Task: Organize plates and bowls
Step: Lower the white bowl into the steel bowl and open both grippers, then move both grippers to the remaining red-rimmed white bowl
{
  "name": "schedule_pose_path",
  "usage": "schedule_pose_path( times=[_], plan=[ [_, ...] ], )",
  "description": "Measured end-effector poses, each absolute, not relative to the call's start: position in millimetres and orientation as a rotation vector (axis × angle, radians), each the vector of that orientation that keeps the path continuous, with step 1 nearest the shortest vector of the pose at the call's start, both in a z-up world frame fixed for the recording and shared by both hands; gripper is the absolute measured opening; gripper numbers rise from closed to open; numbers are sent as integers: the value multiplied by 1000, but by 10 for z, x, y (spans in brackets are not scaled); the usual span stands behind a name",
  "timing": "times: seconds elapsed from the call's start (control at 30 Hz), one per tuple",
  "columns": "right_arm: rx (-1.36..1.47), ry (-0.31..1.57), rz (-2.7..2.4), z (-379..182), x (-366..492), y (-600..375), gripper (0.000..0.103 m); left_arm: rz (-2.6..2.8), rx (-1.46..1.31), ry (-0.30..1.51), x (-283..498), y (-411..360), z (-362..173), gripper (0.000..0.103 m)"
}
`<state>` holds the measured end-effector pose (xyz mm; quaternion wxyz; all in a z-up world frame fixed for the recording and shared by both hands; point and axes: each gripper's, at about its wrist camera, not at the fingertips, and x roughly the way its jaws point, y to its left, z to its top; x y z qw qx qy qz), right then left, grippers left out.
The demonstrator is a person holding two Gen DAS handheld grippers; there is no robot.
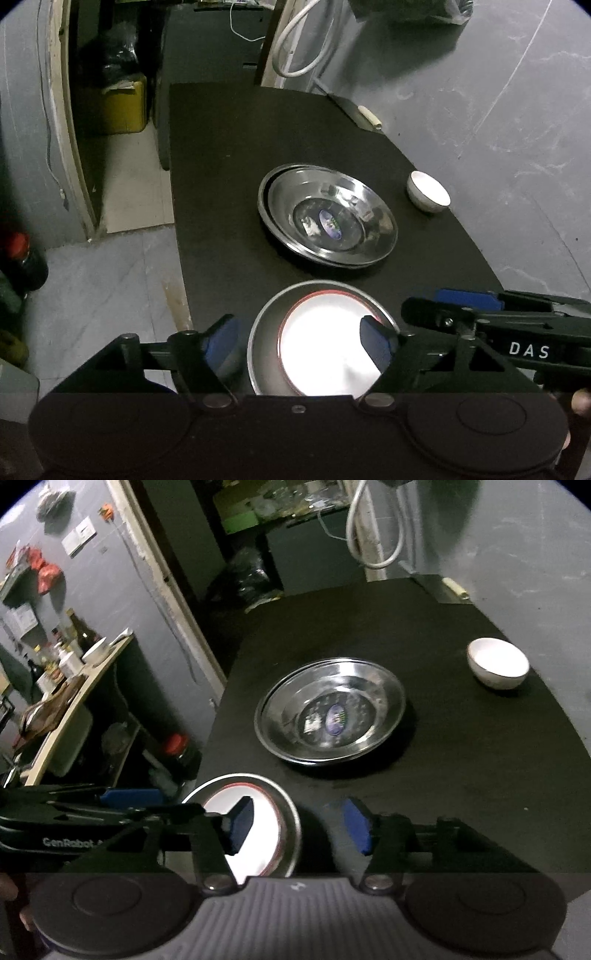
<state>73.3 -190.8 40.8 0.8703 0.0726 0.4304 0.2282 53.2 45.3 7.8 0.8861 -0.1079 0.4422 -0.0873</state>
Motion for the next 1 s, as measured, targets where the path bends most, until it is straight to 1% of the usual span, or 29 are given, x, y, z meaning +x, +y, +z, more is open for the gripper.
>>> schedule_pose_path(
  times=[0.07,0.1,0.17,0.27,0.37,0.43,0.87,1.0],
  plan=[
    [157,900,465,401,740,-1961,76,-174,-217,914,548,434,92,89],
    [160,900,459,395,747,-1988,78,-164,-209,907,560,412,100,91],
    [166,898,436,389,759,-2054,86,-142,-197,893,585,393,117,99],
    [199,894,405,380,782,-2187,96,-102,-198,868,639,363,145,102],
    [226,894,379,349,812,-2315,101,-73,-208,865,706,343,145,102],
    [247,897,364,321,851,-2402,103,-58,-209,866,736,321,137,102],
    [383,948,254,29,1245,-3029,103,-9,-162,839,1087,19,159,102],
    [378,945,232,-54,1375,-3153,103,13,-172,819,1233,-74,173,102]
  ],
)
